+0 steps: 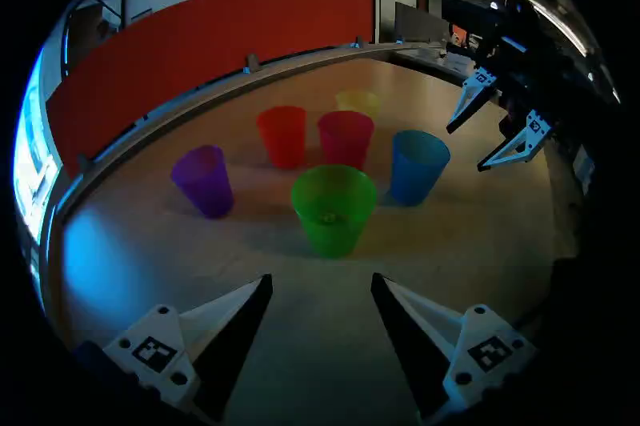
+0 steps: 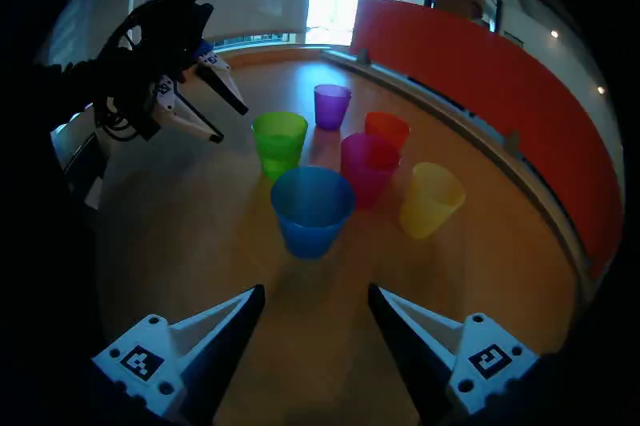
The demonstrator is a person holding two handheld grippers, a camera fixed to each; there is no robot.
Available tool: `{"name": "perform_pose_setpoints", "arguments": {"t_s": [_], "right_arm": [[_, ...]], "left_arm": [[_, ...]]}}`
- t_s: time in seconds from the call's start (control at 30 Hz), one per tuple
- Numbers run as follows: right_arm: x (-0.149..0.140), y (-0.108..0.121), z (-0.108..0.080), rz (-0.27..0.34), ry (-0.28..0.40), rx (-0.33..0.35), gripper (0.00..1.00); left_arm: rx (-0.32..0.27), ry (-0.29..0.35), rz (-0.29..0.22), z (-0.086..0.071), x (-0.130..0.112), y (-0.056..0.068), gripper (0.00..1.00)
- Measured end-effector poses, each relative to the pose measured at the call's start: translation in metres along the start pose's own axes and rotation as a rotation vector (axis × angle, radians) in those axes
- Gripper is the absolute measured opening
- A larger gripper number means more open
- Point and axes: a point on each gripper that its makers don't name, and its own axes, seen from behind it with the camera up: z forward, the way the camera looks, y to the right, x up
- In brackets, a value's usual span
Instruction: Pour water
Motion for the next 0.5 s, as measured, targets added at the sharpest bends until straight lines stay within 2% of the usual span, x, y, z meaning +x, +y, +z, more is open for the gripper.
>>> {"name": "perform_pose_setpoints", "arguments": {"t_s": [0.23, 0.5], "right_arm": [[-0.004, 0.004, -0.008, 0.033, 0.012, -0.039, 1.00], [-0.003, 0.010, -0.013, 0.098, 0.050, -0.097, 1.00]], "left_arm": [[0.033, 0.025, -0.019, -0.011, 0.000, -0.005, 0.92], [0.116, 0.081, -0.080, -0.021, 0.003, -0.023, 0.92]]}}
